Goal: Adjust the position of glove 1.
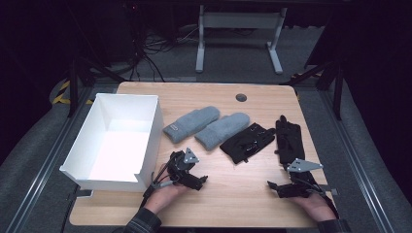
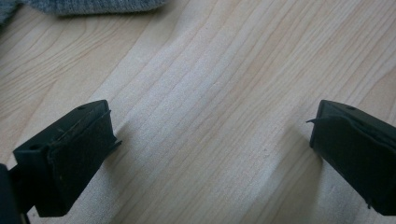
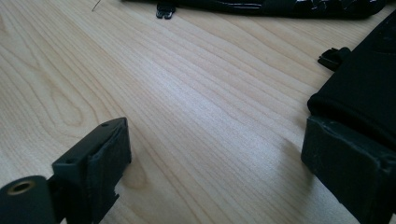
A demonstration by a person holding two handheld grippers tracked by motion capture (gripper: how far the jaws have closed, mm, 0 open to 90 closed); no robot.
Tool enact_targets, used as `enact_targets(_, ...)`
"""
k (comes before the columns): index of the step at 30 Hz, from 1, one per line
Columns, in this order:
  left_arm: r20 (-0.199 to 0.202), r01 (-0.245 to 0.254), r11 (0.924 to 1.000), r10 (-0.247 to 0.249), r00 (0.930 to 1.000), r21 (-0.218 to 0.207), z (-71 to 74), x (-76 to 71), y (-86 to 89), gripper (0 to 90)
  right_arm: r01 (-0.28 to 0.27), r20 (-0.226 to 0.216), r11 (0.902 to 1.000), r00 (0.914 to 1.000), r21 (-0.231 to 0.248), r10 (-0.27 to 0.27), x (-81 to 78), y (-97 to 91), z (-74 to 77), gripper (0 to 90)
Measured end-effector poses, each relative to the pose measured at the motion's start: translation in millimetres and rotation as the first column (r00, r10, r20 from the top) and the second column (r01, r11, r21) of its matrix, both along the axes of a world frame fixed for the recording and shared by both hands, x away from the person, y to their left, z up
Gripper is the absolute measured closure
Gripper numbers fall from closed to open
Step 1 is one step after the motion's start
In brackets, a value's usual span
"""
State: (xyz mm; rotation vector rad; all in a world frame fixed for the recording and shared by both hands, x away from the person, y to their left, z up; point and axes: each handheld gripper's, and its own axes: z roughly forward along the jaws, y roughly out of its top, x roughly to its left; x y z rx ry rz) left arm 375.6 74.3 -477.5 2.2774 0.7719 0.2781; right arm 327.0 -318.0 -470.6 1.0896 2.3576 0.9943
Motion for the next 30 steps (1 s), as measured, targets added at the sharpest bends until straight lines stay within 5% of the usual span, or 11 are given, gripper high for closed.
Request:
enact_targets(11,-0.017,-0.007,0.9996,0.008,0.9998,0.028,4.3,0.5,1.0,3.9,0.0,0.0,1.0,1.0,0.0,0.0,0.0,0.0,0.0,8.6)
enact_targets(16,-0.066,-0.013,0.9999,0.014,0.9977,0.011,11.7,3.7,3.6,5.0,-0.004,-0.001,1.0,1.0,0.0,0.004,0.4,0.5,0.0,8.3)
enact_targets(23,-0.029,-0.005,0.9999,0.006,0.9996,0.014,25.4,10.9,1.7,7.4,-0.004,0.0,1.0,1.0,0.0,0.004,0.5,0.5,0.0,8.3)
enact_targets(30,-0.052,0.005,0.9999,-0.004,0.9986,0.015,43.5,26.3,1.7,13.8,-0.005,0.0,1.0,1.0,-0.001,0.005,0.6,0.6,0.0,8.3)
